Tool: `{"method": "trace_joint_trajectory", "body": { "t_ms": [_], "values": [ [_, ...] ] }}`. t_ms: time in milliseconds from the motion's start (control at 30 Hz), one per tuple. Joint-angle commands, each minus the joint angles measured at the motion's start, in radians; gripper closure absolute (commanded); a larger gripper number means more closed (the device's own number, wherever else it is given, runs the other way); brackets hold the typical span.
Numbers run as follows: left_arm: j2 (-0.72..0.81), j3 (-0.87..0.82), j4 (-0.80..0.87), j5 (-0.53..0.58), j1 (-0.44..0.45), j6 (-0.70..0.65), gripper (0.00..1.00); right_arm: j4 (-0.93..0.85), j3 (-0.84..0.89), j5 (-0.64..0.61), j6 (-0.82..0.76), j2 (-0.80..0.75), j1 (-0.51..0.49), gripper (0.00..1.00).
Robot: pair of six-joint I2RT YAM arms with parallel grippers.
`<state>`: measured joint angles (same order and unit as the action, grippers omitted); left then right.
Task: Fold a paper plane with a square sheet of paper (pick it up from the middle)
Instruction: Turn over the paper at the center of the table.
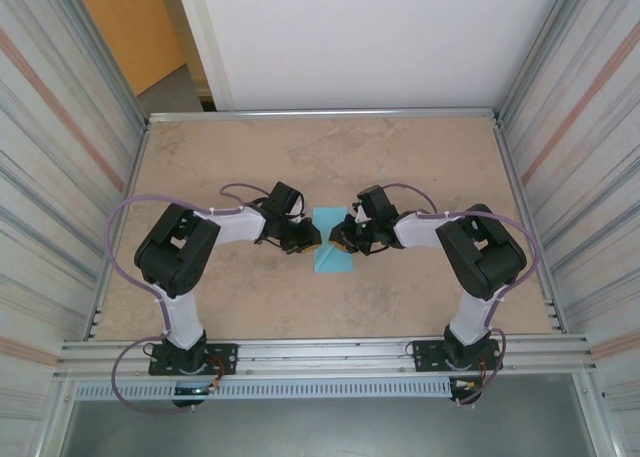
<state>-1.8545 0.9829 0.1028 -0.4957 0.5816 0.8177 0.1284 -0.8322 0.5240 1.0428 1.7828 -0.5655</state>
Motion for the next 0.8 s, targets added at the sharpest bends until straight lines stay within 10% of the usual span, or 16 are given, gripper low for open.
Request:
{"method": "trace_joint_trajectory", "body": {
  "t_ms": [0,533,767],
  "values": [
    [0.002,-0.011,0.019,0.01,-0.006,0.009,0.85,0.004,0.01,0.002,0.009,0.008,-0.008,0.86],
    [0.411,-0.162,-0.088,0.068,-0.094,0.028,0.56,0.09,0.028,0.048,-0.177,-0.279,0.064,0.96],
    [0.607,-0.207,-0.216,-0.005,-0.099,0.058,0.24,0.207,0.027,0.195,-0.156,-0.39,0.122,0.95]
  ]
}}
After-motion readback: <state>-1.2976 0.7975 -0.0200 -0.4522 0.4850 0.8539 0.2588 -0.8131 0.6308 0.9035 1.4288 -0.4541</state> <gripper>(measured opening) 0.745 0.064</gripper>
